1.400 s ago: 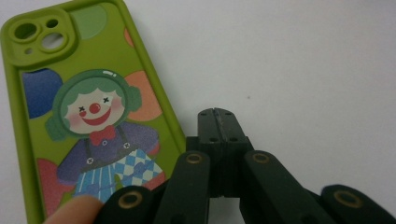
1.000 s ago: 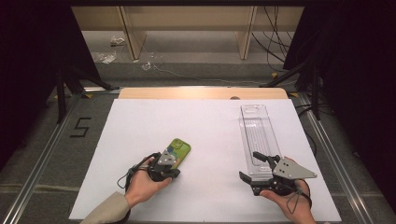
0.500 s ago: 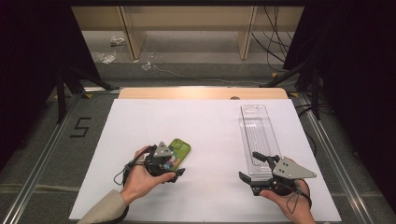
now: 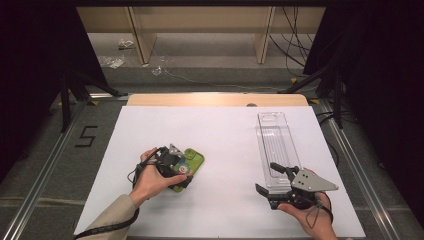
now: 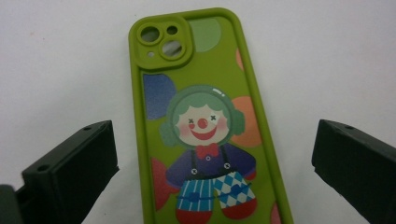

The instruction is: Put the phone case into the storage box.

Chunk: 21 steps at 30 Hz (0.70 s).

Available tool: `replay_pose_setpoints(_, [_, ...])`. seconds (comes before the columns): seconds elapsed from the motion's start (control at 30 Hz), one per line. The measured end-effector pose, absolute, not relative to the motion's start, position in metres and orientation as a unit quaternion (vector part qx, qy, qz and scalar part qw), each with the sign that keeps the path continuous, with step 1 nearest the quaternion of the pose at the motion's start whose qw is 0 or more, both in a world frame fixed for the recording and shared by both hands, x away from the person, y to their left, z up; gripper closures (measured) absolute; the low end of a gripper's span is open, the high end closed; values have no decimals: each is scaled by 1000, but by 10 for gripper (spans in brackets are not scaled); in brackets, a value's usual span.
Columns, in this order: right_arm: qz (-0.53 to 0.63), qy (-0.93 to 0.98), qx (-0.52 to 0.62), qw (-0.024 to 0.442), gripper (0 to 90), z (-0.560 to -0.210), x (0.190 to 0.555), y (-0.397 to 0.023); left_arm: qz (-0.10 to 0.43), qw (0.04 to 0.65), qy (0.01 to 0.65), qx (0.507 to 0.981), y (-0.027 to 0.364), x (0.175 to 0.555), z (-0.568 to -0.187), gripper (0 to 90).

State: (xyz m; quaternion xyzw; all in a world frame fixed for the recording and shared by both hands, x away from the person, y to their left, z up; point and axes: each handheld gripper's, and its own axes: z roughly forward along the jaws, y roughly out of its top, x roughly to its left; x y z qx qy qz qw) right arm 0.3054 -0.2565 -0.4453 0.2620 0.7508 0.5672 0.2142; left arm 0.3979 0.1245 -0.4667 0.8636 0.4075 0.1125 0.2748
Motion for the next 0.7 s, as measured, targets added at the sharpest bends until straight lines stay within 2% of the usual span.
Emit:
replay_pose_setpoints(0.3, [567,751,263,212,170,-446,306,-257,86,243,417,872,124,407,-471,0])
replay_pose_setpoints(0.7, [567,751,263,213,170,-446,306,-257,73,216,421,878,121,408,-475,43])
